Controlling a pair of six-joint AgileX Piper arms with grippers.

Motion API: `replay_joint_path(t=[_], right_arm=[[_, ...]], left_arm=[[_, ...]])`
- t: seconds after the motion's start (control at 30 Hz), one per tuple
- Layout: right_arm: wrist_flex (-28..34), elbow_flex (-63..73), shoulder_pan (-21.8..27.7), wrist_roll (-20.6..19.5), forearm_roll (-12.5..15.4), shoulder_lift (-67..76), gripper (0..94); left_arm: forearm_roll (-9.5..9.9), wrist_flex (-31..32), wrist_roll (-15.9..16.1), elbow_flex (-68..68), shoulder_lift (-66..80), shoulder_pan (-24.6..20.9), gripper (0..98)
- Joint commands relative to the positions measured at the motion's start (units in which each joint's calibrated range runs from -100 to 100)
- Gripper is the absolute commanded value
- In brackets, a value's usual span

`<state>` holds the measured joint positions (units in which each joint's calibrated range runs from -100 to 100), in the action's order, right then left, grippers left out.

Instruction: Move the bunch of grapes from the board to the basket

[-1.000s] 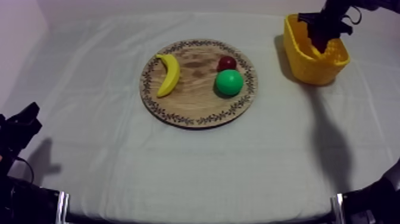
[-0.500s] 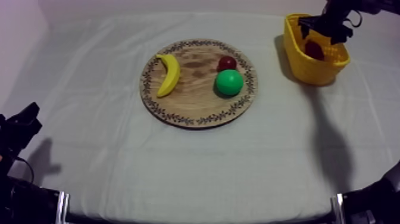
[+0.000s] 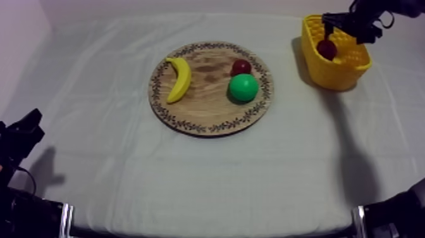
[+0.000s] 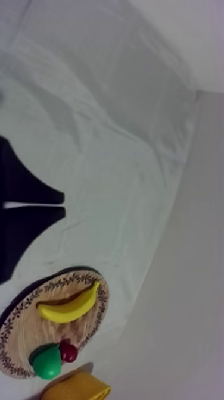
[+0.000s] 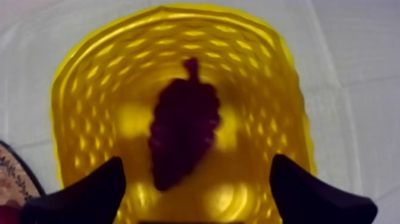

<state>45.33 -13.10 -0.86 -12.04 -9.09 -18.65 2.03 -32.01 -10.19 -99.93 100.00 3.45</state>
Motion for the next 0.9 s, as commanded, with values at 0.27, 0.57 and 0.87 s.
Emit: replay_joint_path(t=[0.27, 0.57, 0.87], right_arm=[[-4.8, -16.1, -0.1, 1.1, -0.3, 14.7, 40.9], [-4.6, -24.7, -1.7, 4.3, 2.1, 26.8, 12.7], [-2.9, -35.3, -3.0, 4.6, 2.6, 41.5, 1.0]], left_arm=[[-0.01, 0.0, 0.0, 0.0, 0.0, 0.0, 0.1], [-0.01, 0.0, 0.0, 0.0, 0.0, 0.0, 0.1], [-0.01, 0.0, 0.0, 0.0, 0.0, 0.0, 0.1]])
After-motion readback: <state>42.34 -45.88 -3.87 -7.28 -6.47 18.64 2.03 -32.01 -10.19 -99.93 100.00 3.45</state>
